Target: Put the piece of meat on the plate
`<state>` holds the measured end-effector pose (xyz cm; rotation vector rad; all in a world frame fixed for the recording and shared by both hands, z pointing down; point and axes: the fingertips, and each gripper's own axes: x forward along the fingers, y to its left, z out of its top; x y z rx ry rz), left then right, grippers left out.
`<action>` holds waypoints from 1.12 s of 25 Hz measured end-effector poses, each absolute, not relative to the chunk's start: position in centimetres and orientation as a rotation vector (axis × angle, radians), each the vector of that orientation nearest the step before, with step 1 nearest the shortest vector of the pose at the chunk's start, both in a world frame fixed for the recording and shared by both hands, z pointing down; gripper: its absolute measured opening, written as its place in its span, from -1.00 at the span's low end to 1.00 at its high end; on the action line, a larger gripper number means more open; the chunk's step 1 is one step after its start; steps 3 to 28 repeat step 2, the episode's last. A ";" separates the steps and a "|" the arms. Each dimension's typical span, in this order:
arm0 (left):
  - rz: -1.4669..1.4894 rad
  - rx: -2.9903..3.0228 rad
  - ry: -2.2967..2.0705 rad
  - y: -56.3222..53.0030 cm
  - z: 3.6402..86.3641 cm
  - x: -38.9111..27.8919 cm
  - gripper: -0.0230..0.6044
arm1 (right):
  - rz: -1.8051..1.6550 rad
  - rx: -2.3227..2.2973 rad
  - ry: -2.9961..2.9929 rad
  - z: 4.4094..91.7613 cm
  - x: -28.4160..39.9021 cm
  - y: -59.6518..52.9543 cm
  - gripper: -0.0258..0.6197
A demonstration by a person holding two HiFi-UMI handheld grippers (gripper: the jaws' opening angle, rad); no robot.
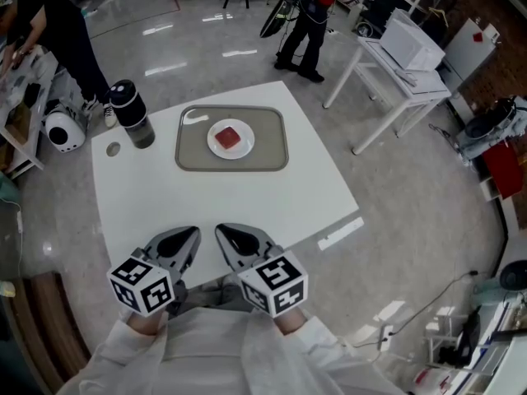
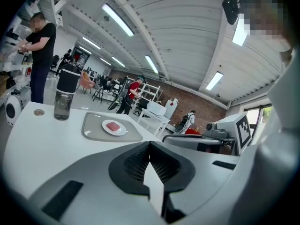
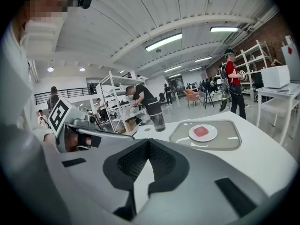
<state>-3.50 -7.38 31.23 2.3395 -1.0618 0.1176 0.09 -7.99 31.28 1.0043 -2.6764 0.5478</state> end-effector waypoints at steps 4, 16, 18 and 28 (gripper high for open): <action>0.124 2.347 -1.055 -7.2 31.1 -3.3 -0.90 | 0.549 0.993 -2.673 31.3 0.1 -7.9 -0.88; 0.124 2.347 -1.055 -7.2 31.1 -3.3 -0.90 | 0.549 0.993 -2.673 31.3 0.1 -7.9 -0.88; 0.124 2.347 -1.055 -7.2 31.1 -3.3 -0.90 | 0.549 0.993 -2.673 31.3 0.1 -7.9 -0.88; 0.124 2.347 -1.055 -7.2 31.1 -3.3 -0.90 | 0.549 0.993 -2.673 31.3 0.1 -7.9 -0.88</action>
